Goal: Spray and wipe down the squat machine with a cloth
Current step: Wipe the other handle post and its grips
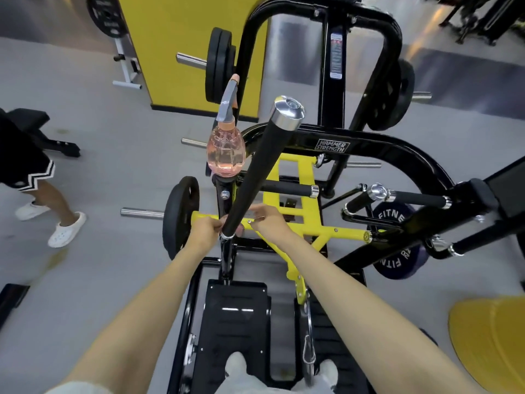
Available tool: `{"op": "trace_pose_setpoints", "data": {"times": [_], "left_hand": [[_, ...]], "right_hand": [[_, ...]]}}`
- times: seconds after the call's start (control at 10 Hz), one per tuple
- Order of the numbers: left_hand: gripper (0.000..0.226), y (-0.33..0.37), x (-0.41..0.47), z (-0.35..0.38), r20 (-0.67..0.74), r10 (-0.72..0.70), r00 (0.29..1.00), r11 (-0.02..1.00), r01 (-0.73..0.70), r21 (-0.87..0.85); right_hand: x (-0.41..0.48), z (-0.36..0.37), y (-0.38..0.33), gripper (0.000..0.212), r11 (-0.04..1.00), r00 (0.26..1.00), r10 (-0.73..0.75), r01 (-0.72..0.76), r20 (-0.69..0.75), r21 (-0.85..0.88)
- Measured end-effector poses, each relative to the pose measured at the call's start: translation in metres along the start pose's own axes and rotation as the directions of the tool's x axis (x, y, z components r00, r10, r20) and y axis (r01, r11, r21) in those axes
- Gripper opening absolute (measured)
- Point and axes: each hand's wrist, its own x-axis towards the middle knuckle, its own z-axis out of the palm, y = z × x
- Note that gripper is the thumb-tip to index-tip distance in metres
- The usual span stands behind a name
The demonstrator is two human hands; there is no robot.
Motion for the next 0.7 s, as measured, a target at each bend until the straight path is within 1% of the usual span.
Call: {"op": "trace_pose_setpoints", "data": {"times": [0.1, 0.2, 0.3, 0.4, 0.5, 0.6, 0.7], "left_hand": [[0.023, -0.022, 0.002, -0.001, -0.102, -0.062, 0.993, 0.998, 0.060, -0.024], [0.019, -0.019, 0.001, 0.000, -0.202, -0.064, 0.977, 0.987, 0.031, -0.160], [0.031, -0.012, -0.006, 0.008, -0.189, 0.127, 0.974, 0.992, -0.124, 0.025], [0.036, -0.015, -0.019, 0.022, -0.240, 0.227, 0.944, 0.972, -0.205, 0.116], [0.037, -0.021, -0.024, 0.027, -0.311, 0.194, 0.930, 0.981, -0.182, 0.066], [0.039, -0.024, -0.024, 0.029, -0.339, 0.094, 0.936, 0.987, -0.131, -0.090], [0.038, -0.029, -0.029, 0.037, -0.360, -0.113, 0.926, 0.954, -0.001, -0.300]], "right_hand": [[0.001, 0.009, 0.000, 0.045, 0.999, 0.999, 0.040, -0.040, -0.014, -0.012], [0.004, 0.020, -0.006, 0.041, 1.000, 0.999, 0.018, -0.019, 0.027, 0.020], [0.006, 0.034, -0.001, 0.025, 0.999, 0.999, 0.006, -0.008, 0.043, 0.047], [0.004, 0.045, 0.012, 0.033, 0.998, 0.998, 0.065, -0.065, 0.002, 0.016], [0.000, 0.046, 0.020, 0.052, 0.993, 0.993, 0.117, -0.117, 0.021, -0.006], [-0.006, 0.046, 0.027, 0.059, 0.981, 0.982, 0.181, -0.184, 0.056, 0.066], [-0.008, 0.053, 0.021, 0.039, 0.933, 0.958, 0.281, -0.288, 0.063, 0.217]]}}
